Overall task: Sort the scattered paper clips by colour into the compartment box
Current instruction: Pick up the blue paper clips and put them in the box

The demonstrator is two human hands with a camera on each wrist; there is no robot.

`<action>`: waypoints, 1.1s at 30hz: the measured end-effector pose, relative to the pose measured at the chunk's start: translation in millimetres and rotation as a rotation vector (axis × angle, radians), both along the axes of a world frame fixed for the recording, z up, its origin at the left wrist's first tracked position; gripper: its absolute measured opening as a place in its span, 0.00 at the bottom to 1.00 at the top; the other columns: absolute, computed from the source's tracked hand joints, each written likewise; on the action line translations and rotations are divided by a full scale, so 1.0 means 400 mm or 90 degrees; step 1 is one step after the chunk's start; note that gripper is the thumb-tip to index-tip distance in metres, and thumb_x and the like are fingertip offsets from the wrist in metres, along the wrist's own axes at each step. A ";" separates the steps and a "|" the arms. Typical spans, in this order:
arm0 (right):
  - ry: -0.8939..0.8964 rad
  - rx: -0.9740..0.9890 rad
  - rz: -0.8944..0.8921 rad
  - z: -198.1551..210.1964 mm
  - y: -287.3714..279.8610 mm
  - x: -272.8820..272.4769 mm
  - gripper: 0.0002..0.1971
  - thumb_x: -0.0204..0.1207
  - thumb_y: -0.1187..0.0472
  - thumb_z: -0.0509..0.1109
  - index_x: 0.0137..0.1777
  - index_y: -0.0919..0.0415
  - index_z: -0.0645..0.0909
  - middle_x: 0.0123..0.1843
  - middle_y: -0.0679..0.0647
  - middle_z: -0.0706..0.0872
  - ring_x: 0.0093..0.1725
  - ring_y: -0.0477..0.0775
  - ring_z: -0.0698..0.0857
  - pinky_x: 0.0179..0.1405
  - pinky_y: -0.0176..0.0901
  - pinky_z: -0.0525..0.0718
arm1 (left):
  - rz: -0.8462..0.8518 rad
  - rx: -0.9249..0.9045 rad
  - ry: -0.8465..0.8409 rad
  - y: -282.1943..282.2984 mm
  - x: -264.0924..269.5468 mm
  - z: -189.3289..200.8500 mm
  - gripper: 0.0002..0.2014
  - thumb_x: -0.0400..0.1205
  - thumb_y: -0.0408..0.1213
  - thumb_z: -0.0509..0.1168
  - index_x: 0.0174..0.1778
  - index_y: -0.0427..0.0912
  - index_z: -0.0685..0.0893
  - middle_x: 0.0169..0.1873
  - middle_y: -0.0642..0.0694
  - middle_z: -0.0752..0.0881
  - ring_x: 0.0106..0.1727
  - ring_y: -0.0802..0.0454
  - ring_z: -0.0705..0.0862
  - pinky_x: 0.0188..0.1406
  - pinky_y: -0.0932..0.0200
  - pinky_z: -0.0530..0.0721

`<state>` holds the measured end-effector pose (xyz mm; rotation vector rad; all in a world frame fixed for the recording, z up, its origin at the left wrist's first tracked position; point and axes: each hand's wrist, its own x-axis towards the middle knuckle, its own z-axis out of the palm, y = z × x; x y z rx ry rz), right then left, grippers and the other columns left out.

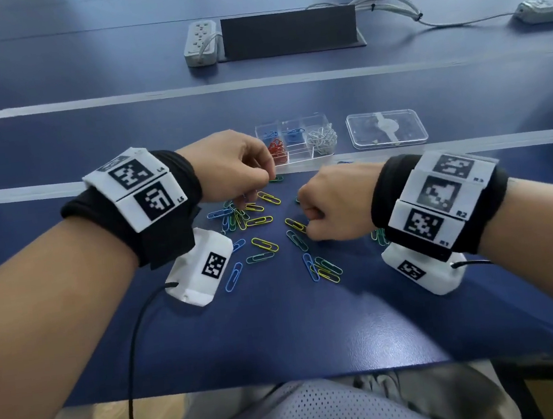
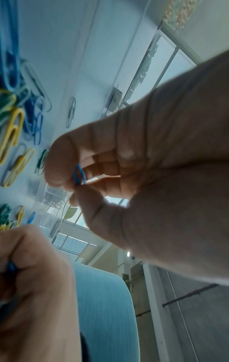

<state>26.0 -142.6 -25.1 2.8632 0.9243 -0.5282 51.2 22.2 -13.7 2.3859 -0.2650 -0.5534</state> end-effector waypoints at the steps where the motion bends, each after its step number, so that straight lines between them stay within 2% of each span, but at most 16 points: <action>1: 0.011 0.014 -0.019 0.002 -0.002 -0.002 0.14 0.74 0.51 0.61 0.40 0.62 0.79 0.34 0.56 0.80 0.39 0.62 0.76 0.39 0.44 0.75 | 0.009 0.013 -0.003 0.002 -0.004 -0.002 0.11 0.76 0.25 0.59 0.34 0.45 0.79 0.24 0.47 0.81 0.24 0.49 0.79 0.31 0.61 0.82; 3: 0.068 0.076 -0.090 0.014 -0.013 0.002 0.12 0.76 0.51 0.59 0.33 0.55 0.71 0.30 0.50 0.74 0.39 0.59 0.74 0.40 0.43 0.71 | 0.026 0.020 0.003 0.002 -0.008 -0.007 0.10 0.76 0.28 0.58 0.31 0.46 0.76 0.21 0.50 0.77 0.23 0.50 0.75 0.27 0.63 0.77; 5: 0.156 0.200 -0.189 0.026 -0.033 0.018 0.13 0.76 0.55 0.58 0.30 0.55 0.68 0.30 0.50 0.77 0.32 0.55 0.74 0.35 0.42 0.70 | 0.033 0.031 0.016 -0.001 -0.006 -0.008 0.08 0.76 0.31 0.59 0.32 0.46 0.75 0.24 0.48 0.75 0.24 0.49 0.71 0.26 0.63 0.74; 8: 0.275 0.399 -0.322 0.031 -0.065 0.038 0.11 0.76 0.64 0.57 0.32 0.58 0.67 0.26 0.54 0.77 0.23 0.52 0.68 0.24 0.40 0.68 | 0.009 0.138 -0.014 0.005 0.000 -0.001 0.04 0.76 0.37 0.65 0.36 0.48 0.79 0.27 0.52 0.78 0.25 0.53 0.73 0.27 0.64 0.72; 10: 0.306 0.428 -0.342 0.029 -0.077 0.044 0.08 0.77 0.67 0.55 0.37 0.61 0.67 0.25 0.55 0.76 0.22 0.53 0.66 0.22 0.40 0.66 | -0.010 0.237 -0.072 0.020 0.002 0.003 0.02 0.75 0.39 0.69 0.39 0.48 0.82 0.27 0.56 0.77 0.28 0.59 0.74 0.31 0.63 0.71; 12: 0.312 0.408 -0.332 0.024 -0.072 0.049 0.05 0.77 0.71 0.53 0.47 0.64 0.70 0.25 0.56 0.77 0.23 0.54 0.66 0.22 0.40 0.66 | -0.016 0.304 -0.089 0.040 0.001 0.000 0.04 0.74 0.42 0.73 0.41 0.49 0.85 0.27 0.58 0.76 0.29 0.62 0.73 0.32 0.63 0.70; 14: 0.308 0.375 -0.325 0.021 -0.050 0.057 0.13 0.76 0.73 0.51 0.56 0.62 0.71 0.27 0.54 0.79 0.24 0.53 0.68 0.23 0.40 0.69 | -0.015 0.336 -0.075 0.057 -0.005 -0.004 0.06 0.71 0.44 0.75 0.39 0.50 0.85 0.25 0.58 0.77 0.28 0.62 0.74 0.30 0.65 0.70; 17: 0.272 0.310 -0.252 0.030 0.013 0.068 0.19 0.77 0.72 0.51 0.58 0.57 0.79 0.34 0.51 0.83 0.27 0.50 0.74 0.25 0.36 0.74 | -0.002 0.340 -0.069 0.069 -0.012 -0.007 0.08 0.68 0.44 0.78 0.38 0.50 0.87 0.26 0.58 0.81 0.30 0.61 0.78 0.36 0.63 0.76; 19: 0.187 0.257 -0.196 0.036 0.060 0.079 0.19 0.79 0.69 0.53 0.56 0.55 0.84 0.39 0.48 0.82 0.38 0.51 0.78 0.29 0.29 0.73 | 0.007 0.336 -0.077 0.071 -0.014 -0.007 0.08 0.67 0.43 0.79 0.40 0.49 0.89 0.30 0.55 0.85 0.36 0.56 0.82 0.45 0.60 0.82; 20: 0.151 0.246 -0.181 0.038 0.082 0.084 0.17 0.79 0.67 0.55 0.57 0.56 0.85 0.39 0.48 0.80 0.44 0.52 0.79 0.33 0.30 0.73 | 0.010 0.333 -0.083 0.072 -0.017 -0.005 0.09 0.67 0.42 0.79 0.40 0.49 0.90 0.33 0.53 0.87 0.39 0.55 0.83 0.48 0.59 0.83; 22: 0.114 0.241 -0.167 0.036 0.116 0.095 0.14 0.81 0.62 0.58 0.59 0.61 0.84 0.45 0.53 0.83 0.55 0.59 0.82 0.42 0.38 0.76 | 0.017 0.330 -0.095 0.075 -0.021 0.000 0.09 0.67 0.40 0.79 0.41 0.49 0.90 0.36 0.52 0.89 0.41 0.54 0.83 0.47 0.60 0.82; 24: 0.057 0.208 -0.133 0.027 0.138 0.101 0.14 0.81 0.56 0.62 0.61 0.59 0.82 0.56 0.57 0.85 0.61 0.59 0.82 0.50 0.39 0.75 | 0.021 0.337 -0.096 0.082 -0.026 0.000 0.09 0.67 0.37 0.78 0.42 0.49 0.90 0.38 0.52 0.88 0.42 0.53 0.82 0.46 0.60 0.81; 26: 0.007 0.160 -0.085 0.017 0.152 0.105 0.13 0.77 0.53 0.68 0.59 0.54 0.84 0.57 0.55 0.85 0.60 0.58 0.82 0.49 0.39 0.75 | 0.011 0.349 -0.101 0.087 -0.029 -0.004 0.08 0.68 0.34 0.77 0.42 0.48 0.89 0.38 0.52 0.88 0.45 0.51 0.84 0.45 0.60 0.81; 28: -0.009 0.118 -0.055 0.014 0.164 0.105 0.11 0.73 0.55 0.73 0.55 0.53 0.86 0.50 0.55 0.86 0.57 0.59 0.84 0.46 0.39 0.76 | -0.009 0.353 -0.108 0.091 -0.028 -0.009 0.07 0.69 0.33 0.75 0.41 0.48 0.89 0.37 0.52 0.89 0.47 0.50 0.86 0.48 0.58 0.84; 30: -0.011 0.100 -0.047 0.012 0.173 0.107 0.09 0.73 0.57 0.73 0.51 0.54 0.88 0.47 0.54 0.86 0.53 0.59 0.85 0.44 0.40 0.78 | -0.023 0.341 -0.096 0.095 -0.026 -0.010 0.06 0.70 0.33 0.74 0.40 0.47 0.89 0.34 0.53 0.88 0.46 0.51 0.85 0.48 0.59 0.83; 33: -0.012 0.105 -0.048 0.007 0.173 0.105 0.07 0.74 0.57 0.71 0.49 0.55 0.88 0.51 0.55 0.89 0.52 0.59 0.85 0.45 0.41 0.80 | -0.028 0.308 -0.084 0.100 -0.026 -0.011 0.06 0.73 0.34 0.72 0.43 0.49 0.87 0.32 0.55 0.83 0.41 0.53 0.81 0.43 0.63 0.77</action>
